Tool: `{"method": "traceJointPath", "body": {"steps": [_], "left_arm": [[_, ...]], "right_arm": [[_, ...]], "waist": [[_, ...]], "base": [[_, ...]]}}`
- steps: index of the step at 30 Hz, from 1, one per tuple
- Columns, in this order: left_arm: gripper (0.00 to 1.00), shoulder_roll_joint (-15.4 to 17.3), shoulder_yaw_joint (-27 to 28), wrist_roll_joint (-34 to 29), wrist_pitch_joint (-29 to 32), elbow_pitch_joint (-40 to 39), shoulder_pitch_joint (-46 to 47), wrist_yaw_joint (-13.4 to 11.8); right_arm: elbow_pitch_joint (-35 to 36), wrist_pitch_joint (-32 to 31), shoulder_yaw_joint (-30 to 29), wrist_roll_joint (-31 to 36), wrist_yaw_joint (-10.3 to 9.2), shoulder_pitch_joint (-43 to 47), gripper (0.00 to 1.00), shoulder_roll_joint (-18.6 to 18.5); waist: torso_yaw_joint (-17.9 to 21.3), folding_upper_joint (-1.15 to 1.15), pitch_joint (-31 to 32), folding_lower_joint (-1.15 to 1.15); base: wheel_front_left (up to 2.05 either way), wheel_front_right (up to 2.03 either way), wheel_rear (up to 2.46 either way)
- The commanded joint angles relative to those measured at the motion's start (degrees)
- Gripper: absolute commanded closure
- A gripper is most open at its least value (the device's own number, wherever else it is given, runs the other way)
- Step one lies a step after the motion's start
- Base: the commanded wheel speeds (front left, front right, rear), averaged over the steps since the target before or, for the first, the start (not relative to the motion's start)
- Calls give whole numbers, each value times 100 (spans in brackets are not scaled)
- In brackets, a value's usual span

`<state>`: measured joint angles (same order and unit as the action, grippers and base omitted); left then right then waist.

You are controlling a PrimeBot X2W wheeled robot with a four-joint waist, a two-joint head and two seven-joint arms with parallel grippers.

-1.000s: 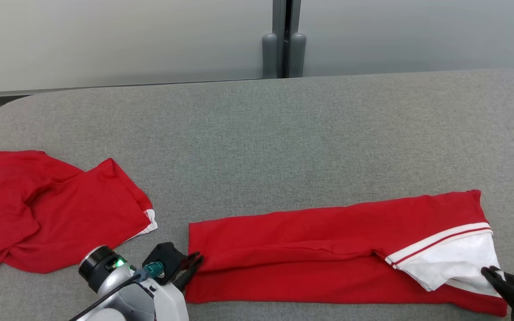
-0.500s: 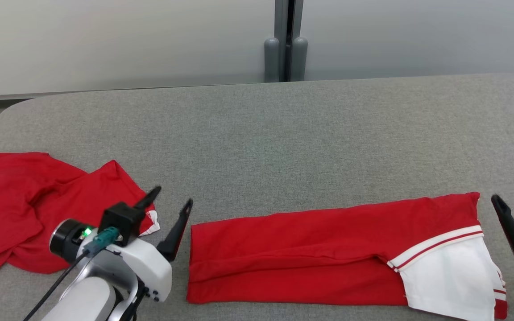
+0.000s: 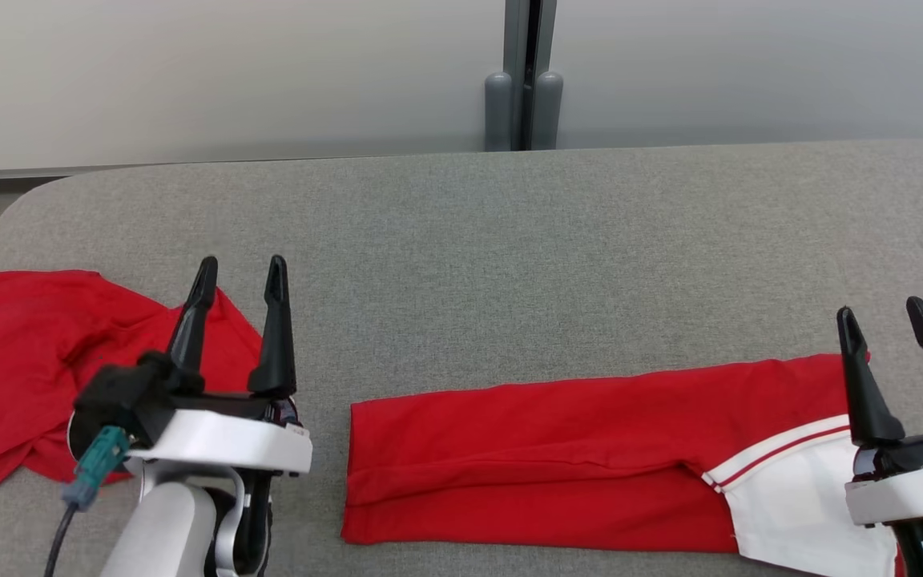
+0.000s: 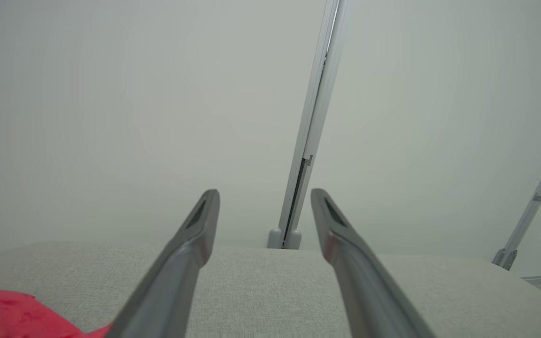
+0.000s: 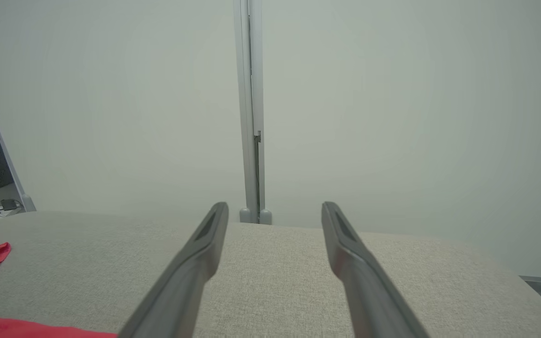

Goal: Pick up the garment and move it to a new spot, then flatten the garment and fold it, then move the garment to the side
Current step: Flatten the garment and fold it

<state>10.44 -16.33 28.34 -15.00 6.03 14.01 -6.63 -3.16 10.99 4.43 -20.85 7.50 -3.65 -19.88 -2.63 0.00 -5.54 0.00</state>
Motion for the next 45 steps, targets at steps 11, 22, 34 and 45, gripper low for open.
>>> {"method": "traceJointPath", "body": {"steps": [11,22,34,45], "left_arm": [[0,-709,739,-1440,-22,55,-942,618],[0,-743,660,-1367,-22,138,-846,665],[0,-742,551,-1409,-16,408,-778,702],[0,-744,588,-1458,-16,525,-713,740]], "right_arm": [[-525,421,-149,542,-2,-26,0,656],[-939,427,-545,706,-2,75,0,844],[-2917,210,-1304,390,-1,-229,0,1153],[-3849,-11,-1245,118,-2,-545,0,1049]], "waist": [[-14,0,-81,0],[-28,0,-155,0],[-36,0,-264,0],[-97,0,-371,0]], "base": [[0,0,0],[0,0,0],[0,0,0],[0,0,0]]}}
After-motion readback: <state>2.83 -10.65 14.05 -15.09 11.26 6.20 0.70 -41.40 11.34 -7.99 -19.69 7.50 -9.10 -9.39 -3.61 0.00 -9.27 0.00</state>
